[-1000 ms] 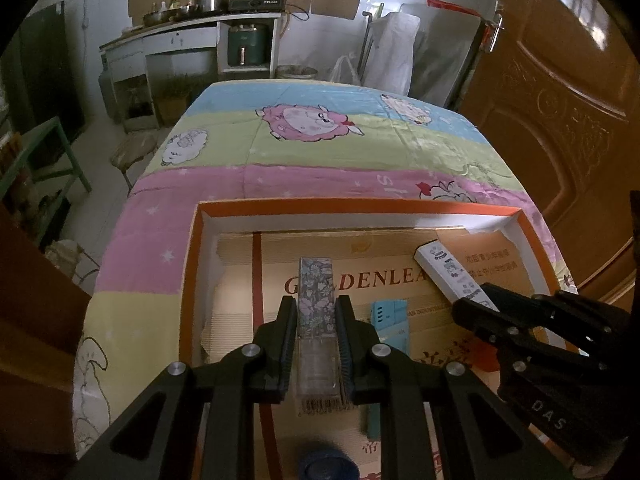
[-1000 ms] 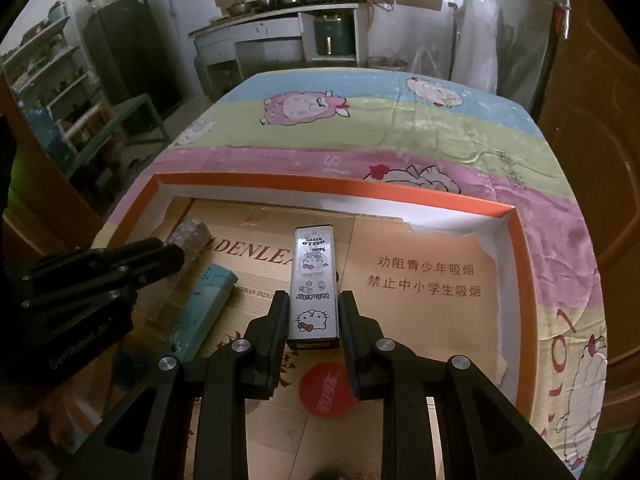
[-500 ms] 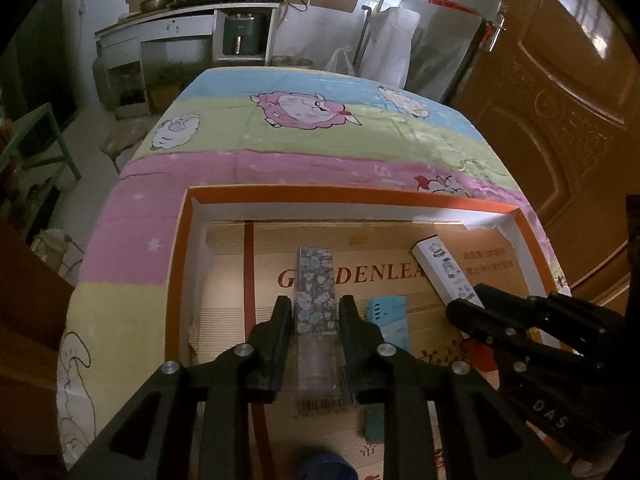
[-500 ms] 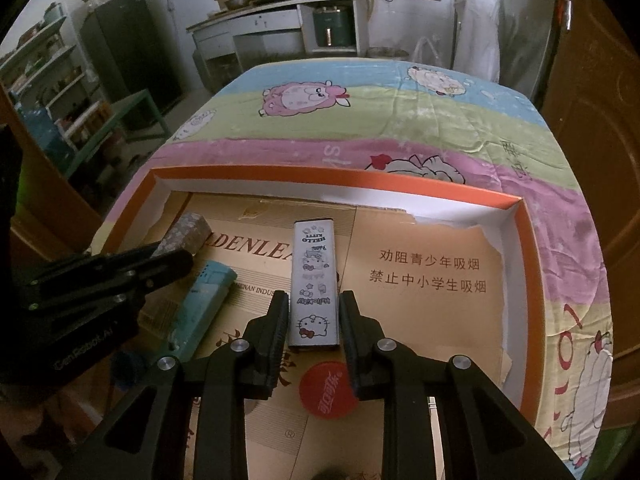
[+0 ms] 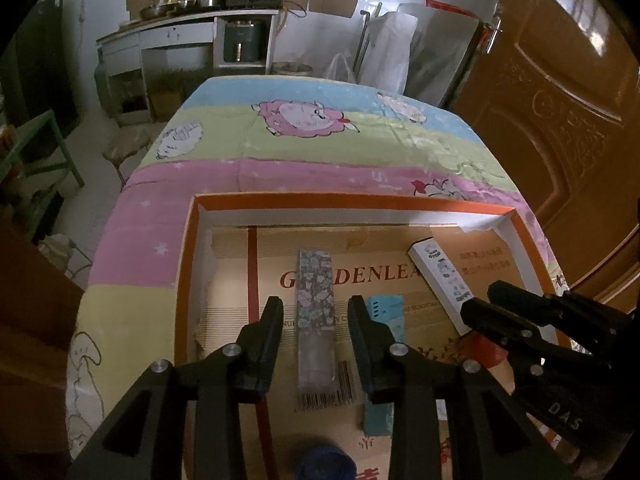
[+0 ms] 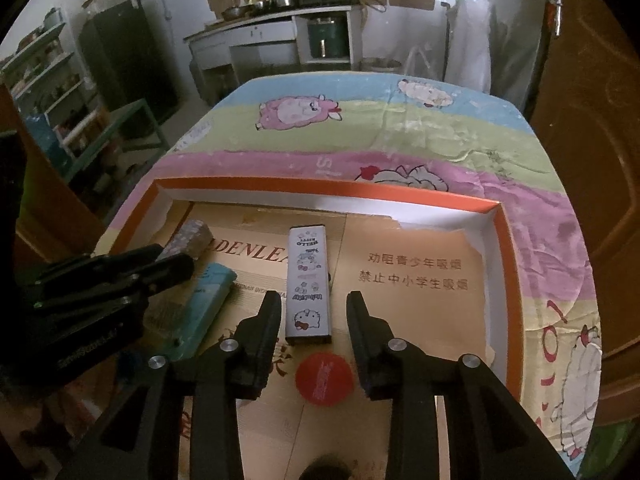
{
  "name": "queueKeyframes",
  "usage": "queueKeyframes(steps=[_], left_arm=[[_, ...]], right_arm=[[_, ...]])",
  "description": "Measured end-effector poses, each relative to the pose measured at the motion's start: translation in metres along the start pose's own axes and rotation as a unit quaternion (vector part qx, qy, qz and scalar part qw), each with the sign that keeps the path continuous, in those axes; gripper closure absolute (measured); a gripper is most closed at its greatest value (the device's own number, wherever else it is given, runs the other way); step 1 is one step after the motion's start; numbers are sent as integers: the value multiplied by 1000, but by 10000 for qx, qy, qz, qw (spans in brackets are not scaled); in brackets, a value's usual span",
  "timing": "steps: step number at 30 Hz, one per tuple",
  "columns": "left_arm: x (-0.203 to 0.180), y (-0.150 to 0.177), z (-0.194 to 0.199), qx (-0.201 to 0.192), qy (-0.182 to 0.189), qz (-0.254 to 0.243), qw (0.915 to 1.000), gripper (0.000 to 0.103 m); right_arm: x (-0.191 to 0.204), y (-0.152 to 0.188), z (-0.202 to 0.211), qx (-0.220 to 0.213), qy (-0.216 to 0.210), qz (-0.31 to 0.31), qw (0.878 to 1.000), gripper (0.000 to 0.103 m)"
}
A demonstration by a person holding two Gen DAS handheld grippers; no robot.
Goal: Organize rigid objects
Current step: 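Open the left tool to drop the glitter tube while the right tool releases the white box, then withdraw both open tools from the tray toward the orange caps on the cloth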
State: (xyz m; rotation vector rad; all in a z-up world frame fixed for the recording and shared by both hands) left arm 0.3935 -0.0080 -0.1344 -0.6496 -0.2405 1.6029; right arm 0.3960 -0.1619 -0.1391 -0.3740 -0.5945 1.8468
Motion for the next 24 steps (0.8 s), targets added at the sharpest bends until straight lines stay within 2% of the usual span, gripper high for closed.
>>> queueKeyframes(steps=[7, 14, 24], left_arm=[[-3, 4, 15, -92, 34, -5, 10000, 70], [-8, 12, 37, -244, 225, 27, 9994, 70], [-12, 27, 64, -398, 230, -9, 9989, 70]], right_arm=[[2, 7, 14, -70, 12, -50, 10000, 68], [7, 14, 35, -186, 3, -94, 9998, 68], [16, 24, 62, -322, 44, -87, 9994, 68]])
Point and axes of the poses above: each gripper's, at about its wrist camera, not at the fingertips, and z roughly against the way its jaws point, x to its left, y to its underside, the point moved 4 cm from there along -z, roughly the way its jaws point, and after that the axes turned 10 degrees about z, right-handed, at the moved point
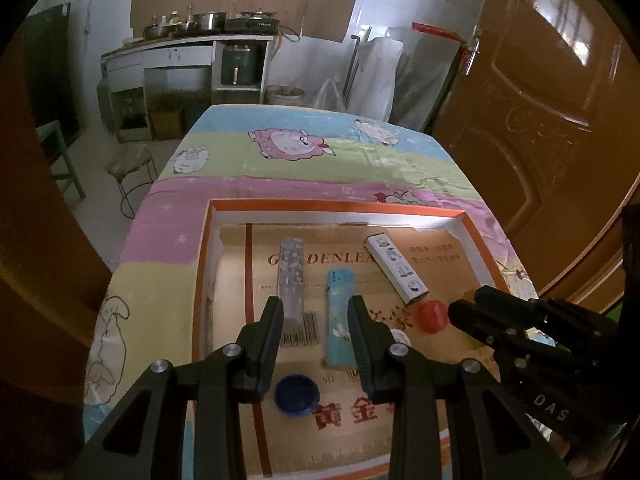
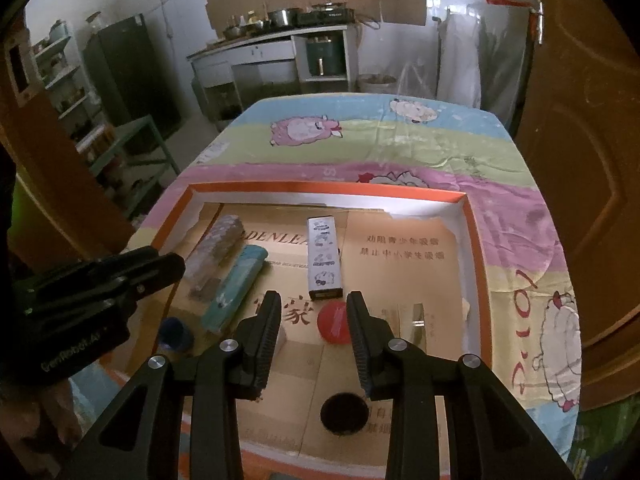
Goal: Organize rigid objects
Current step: 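Withdraw both open tools from the tray toward the orange caps on the cloth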
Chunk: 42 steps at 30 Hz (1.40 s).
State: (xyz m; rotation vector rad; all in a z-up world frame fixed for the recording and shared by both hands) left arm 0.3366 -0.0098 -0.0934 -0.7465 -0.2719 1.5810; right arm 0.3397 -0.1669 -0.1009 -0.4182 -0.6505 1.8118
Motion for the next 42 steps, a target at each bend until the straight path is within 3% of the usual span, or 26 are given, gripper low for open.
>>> queueKeyframes(steps=[26, 33, 42], left_arm=[[-17, 44, 71, -524, 139, -130, 9984, 70], [-24, 68, 91, -925, -16, -316, 9952, 70], [-25, 101, 96, -1039, 100, -399, 9937, 70]], right_arm=[[27, 40, 68, -341, -52, 46, 9994, 68], [34, 58, 82, -463, 23, 60, 9989, 68], [37, 89, 100, -649, 187, -131, 9976, 68]])
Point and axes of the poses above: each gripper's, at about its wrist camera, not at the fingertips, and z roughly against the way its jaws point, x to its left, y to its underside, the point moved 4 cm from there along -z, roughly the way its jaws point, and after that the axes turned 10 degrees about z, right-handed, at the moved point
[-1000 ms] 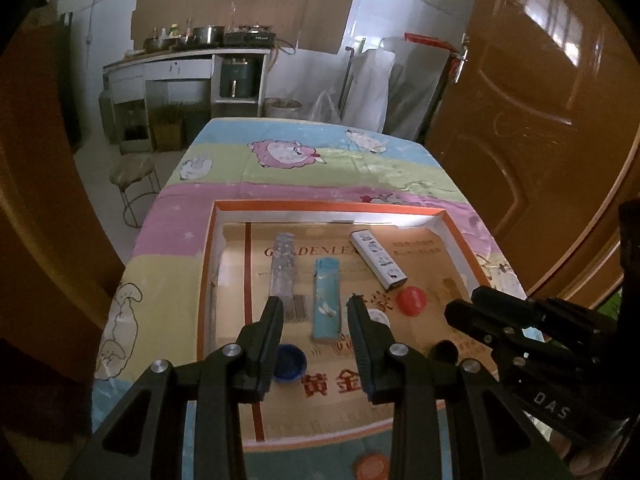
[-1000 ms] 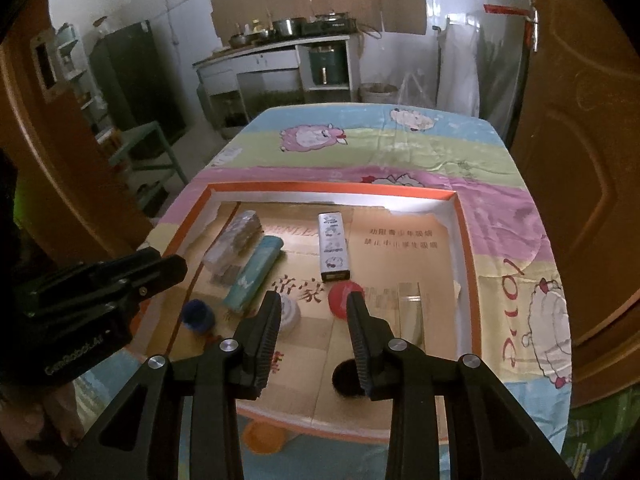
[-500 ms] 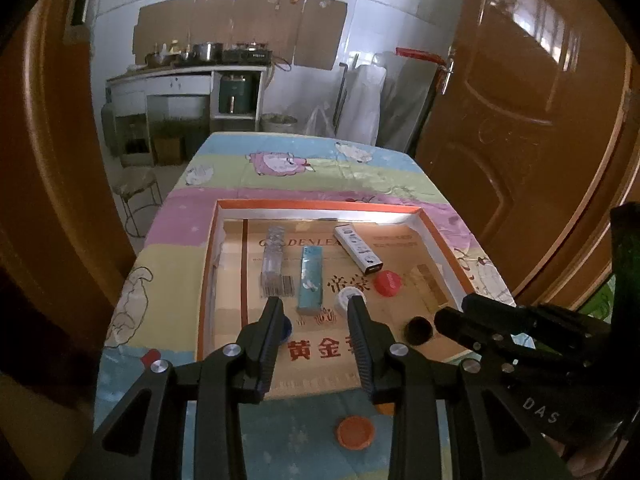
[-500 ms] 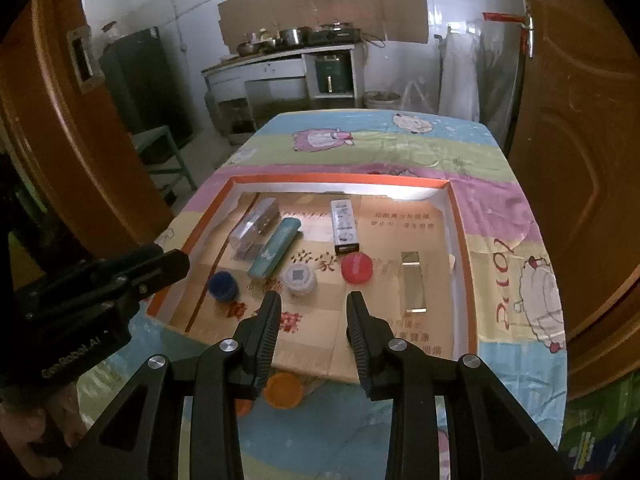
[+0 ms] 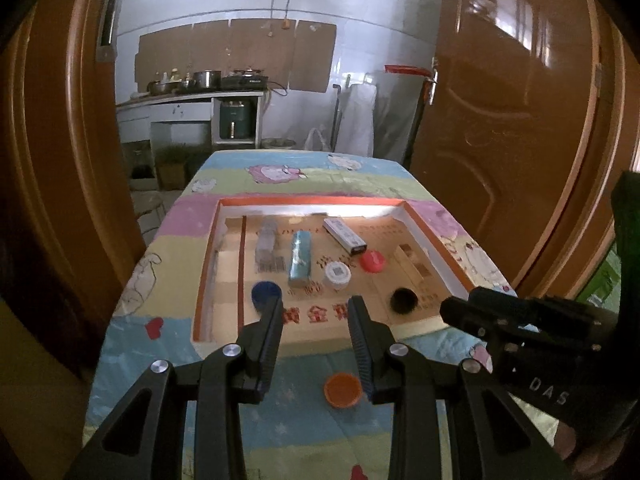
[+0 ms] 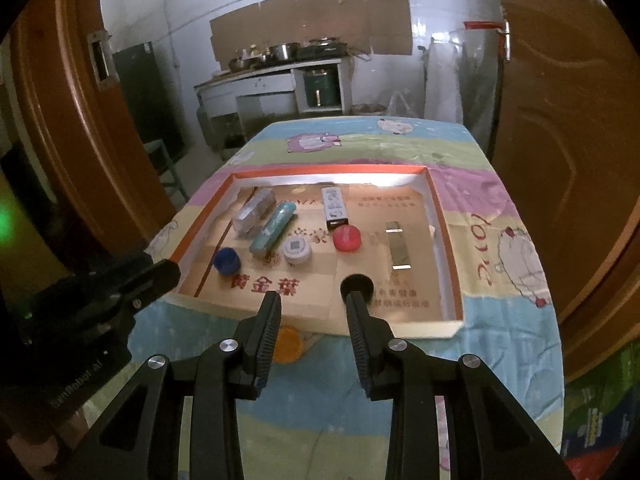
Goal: Organize rigid objects
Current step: 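Withdraw both open tools from the tray toward the orange caps on the cloth, then grasp an orange cap with the left tool while the right tool approaches another orange cap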
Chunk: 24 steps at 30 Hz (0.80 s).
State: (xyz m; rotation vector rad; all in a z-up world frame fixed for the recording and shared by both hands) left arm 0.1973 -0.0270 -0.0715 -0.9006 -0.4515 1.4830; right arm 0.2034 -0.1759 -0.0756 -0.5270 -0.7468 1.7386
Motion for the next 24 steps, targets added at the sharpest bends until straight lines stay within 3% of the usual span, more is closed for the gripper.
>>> queueKeyframes(steps=[16, 24], left_arm=[[-14, 43, -10, 347, 206, -192, 9990, 70], [-20, 64, -30, 622, 108, -325, 9975, 70]], right_arm=[[-6, 35, 4, 48, -13, -212, 9998, 68], [-12, 48, -1, 145, -66, -316, 9994, 64]])
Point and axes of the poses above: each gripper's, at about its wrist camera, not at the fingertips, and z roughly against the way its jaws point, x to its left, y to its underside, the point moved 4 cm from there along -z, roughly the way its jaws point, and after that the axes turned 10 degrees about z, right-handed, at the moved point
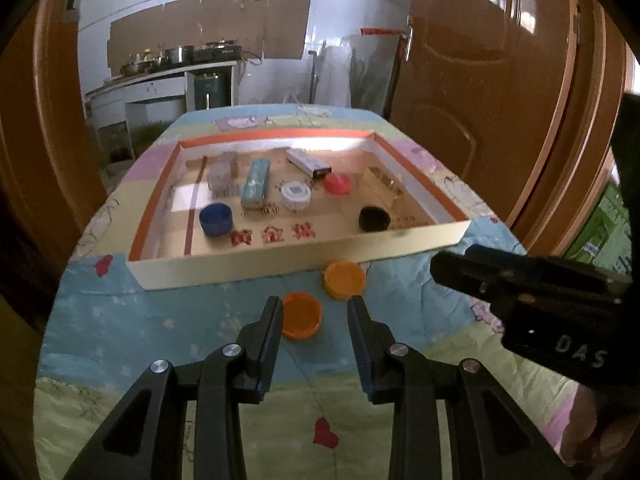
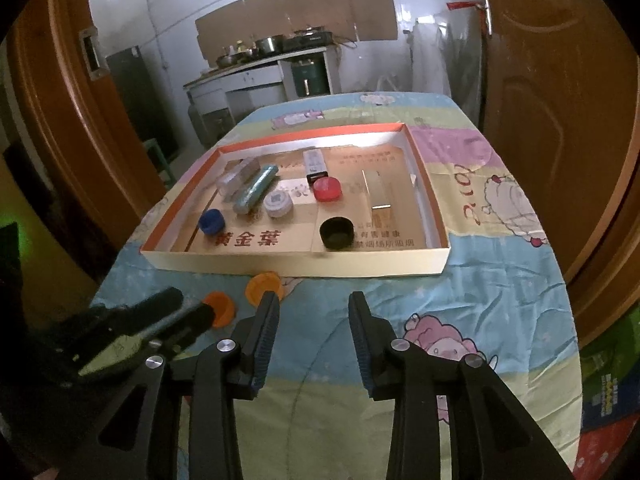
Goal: Organize rigid objects
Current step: 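Grasp an orange cap with the left tool while the right tool approaches another orange cap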
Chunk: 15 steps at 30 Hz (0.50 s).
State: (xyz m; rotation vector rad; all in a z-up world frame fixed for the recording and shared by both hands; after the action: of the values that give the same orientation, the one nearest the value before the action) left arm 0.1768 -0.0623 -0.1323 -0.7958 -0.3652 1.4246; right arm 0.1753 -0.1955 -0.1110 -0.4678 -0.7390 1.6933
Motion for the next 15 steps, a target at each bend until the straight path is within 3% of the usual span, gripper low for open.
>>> queueKeyframes(steps=[15], left_arm=[[19, 4, -25, 313, -238, 286, 9988, 70]], right_arm=[[13, 0, -30, 267, -298, 148, 9991, 62]])
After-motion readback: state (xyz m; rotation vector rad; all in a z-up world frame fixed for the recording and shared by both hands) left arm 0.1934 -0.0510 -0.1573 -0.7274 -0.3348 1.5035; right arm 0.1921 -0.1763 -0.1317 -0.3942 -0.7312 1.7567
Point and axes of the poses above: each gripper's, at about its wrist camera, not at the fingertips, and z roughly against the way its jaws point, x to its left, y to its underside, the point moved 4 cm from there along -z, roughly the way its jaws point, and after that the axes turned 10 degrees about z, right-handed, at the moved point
